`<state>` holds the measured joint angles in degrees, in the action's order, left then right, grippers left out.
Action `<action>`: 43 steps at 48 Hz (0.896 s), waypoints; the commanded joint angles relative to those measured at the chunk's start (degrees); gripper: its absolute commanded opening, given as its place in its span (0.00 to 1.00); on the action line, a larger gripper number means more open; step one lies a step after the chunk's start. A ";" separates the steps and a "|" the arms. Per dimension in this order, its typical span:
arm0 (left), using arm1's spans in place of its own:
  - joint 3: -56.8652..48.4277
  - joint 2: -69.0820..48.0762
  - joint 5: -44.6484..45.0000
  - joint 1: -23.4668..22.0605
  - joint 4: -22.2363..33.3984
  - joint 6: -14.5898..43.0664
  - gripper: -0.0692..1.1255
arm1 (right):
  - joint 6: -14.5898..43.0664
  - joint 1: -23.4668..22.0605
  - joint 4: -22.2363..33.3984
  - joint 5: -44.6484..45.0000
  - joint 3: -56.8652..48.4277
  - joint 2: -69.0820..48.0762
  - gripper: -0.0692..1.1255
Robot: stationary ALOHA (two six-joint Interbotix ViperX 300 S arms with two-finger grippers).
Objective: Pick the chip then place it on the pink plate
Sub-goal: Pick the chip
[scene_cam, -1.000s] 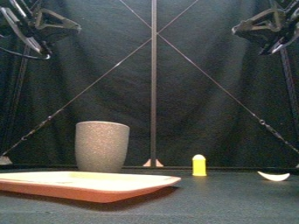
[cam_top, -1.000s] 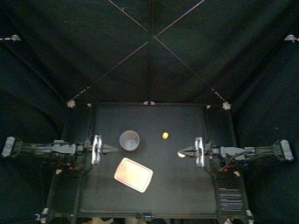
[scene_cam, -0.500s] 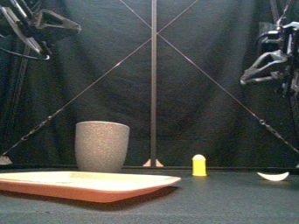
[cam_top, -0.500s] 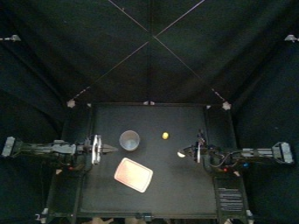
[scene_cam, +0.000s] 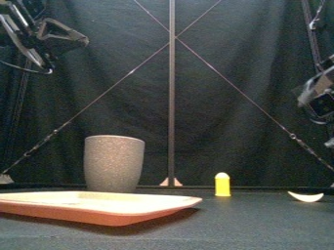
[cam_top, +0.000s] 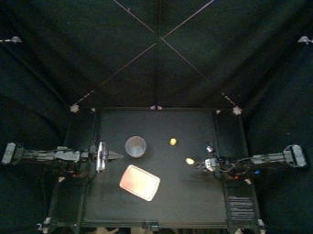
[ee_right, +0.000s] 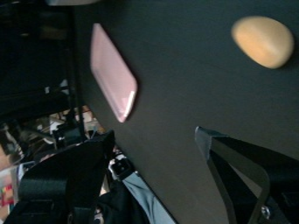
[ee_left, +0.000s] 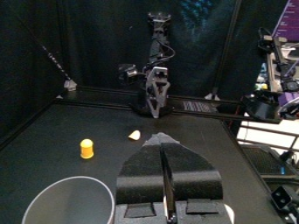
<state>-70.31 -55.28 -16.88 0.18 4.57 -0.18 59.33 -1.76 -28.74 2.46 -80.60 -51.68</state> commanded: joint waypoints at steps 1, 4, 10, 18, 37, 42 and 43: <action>0.88 0.26 -0.70 0.18 0.18 0.00 0.10 | 5.62 -3.87 1.32 1.14 -0.09 3.96 0.95; 1.05 0.26 -0.97 0.26 0.18 0.00 0.10 | 8.09 -5.27 3.34 1.14 0.35 6.06 0.95; 1.05 0.18 -1.14 0.18 0.18 -0.09 0.10 | 11.87 -6.86 7.29 1.41 1.85 11.43 0.95; 0.70 0.09 -1.14 -0.18 0.18 -0.09 0.10 | 15.56 -7.12 10.37 0.79 3.87 19.34 0.94; -0.53 -0.18 -1.14 -0.18 0.18 -0.09 0.10 | 16.17 -12.04 17.31 -2.37 5.98 26.37 0.94; -0.97 -0.18 -1.23 -0.18 0.18 -0.09 0.10 | 16.08 -12.83 18.19 -2.29 5.71 26.37 0.94; -0.97 -0.09 -1.23 -0.18 0.26 -0.09 0.10 | 16.17 -13.01 18.46 -2.20 5.63 26.37 0.94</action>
<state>-71.98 -55.55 -17.58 0.09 4.75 -0.18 75.59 -13.62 -10.99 0.44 -75.41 -25.31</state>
